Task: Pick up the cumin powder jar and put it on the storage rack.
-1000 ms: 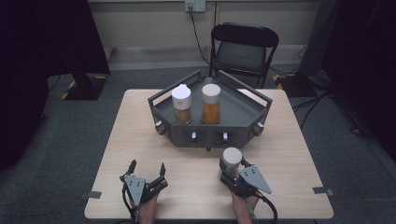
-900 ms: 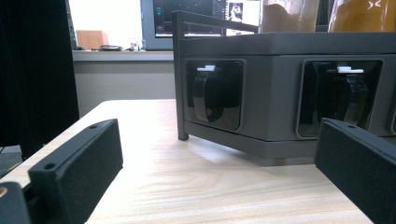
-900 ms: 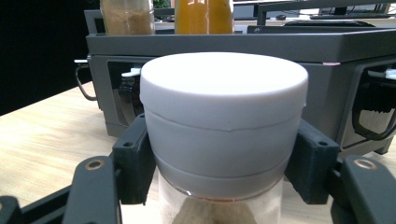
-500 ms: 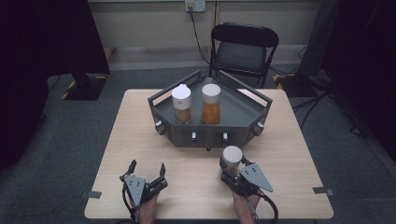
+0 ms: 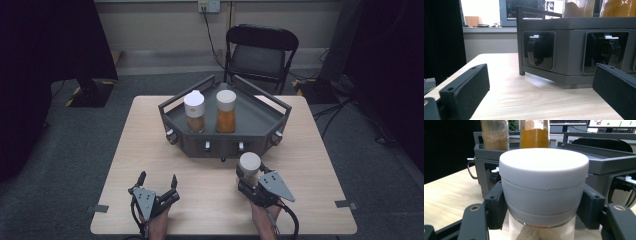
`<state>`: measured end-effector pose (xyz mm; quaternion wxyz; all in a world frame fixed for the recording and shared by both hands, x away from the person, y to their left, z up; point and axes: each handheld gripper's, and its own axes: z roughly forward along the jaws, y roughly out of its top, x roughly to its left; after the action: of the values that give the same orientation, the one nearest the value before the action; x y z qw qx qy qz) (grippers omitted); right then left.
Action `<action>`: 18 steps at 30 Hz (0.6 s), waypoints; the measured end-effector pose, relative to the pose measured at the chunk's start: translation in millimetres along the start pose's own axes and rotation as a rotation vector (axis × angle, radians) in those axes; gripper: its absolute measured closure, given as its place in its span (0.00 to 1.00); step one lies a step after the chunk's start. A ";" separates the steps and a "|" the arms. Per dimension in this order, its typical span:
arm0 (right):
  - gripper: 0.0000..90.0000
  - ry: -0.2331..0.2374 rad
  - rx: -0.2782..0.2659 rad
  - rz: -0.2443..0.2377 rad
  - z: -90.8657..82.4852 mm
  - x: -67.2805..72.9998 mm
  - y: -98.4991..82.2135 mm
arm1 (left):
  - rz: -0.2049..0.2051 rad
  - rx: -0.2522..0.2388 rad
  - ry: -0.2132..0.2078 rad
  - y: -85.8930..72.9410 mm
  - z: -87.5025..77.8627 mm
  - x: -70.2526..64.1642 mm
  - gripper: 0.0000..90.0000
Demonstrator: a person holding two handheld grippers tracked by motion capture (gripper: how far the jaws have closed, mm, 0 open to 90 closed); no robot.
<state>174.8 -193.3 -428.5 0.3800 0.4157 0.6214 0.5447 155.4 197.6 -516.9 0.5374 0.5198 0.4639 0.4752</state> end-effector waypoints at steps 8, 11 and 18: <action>0.38 0.011 -0.006 -0.003 0.4 -1.2 7.2 | 0.000 0.001 0.000 0.1 0.0 0.0 0.01; 0.38 0.015 -0.001 0.007 1.4 -3.5 12.0 | 0.000 0.000 0.000 0.0 0.0 0.0 0.01; 0.38 0.024 0.003 0.007 1.7 -8.2 18.9 | 0.001 0.000 0.000 0.1 -0.1 0.0 0.01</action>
<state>181.3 -199.1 -409.7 0.3700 0.4121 0.6251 0.5500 155.3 197.6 -516.8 0.5371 0.5200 0.4639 0.4753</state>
